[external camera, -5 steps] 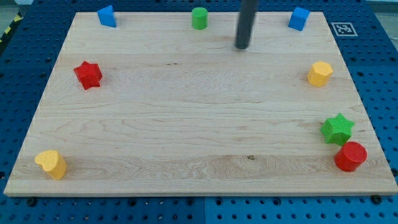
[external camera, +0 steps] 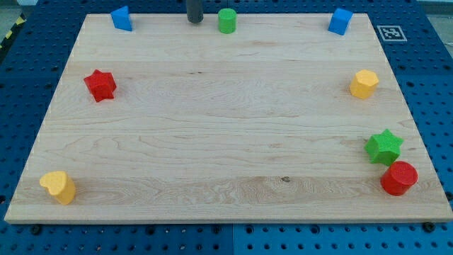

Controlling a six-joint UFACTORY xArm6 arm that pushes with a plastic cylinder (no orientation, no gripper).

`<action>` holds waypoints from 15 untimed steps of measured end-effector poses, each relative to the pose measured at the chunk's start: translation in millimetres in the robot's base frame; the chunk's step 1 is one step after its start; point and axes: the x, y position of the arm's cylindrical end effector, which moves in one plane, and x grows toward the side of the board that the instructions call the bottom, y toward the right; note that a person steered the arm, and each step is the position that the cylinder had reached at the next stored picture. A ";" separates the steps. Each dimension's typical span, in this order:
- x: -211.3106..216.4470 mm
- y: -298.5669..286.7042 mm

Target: Move the green circle below to the blue cube

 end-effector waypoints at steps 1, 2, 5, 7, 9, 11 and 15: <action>0.1 14.1; 0.2 51.3; 19.5 63.6; 25.8 63.6; 30.2 86.1; 50.6 134.0; 82.1 200.3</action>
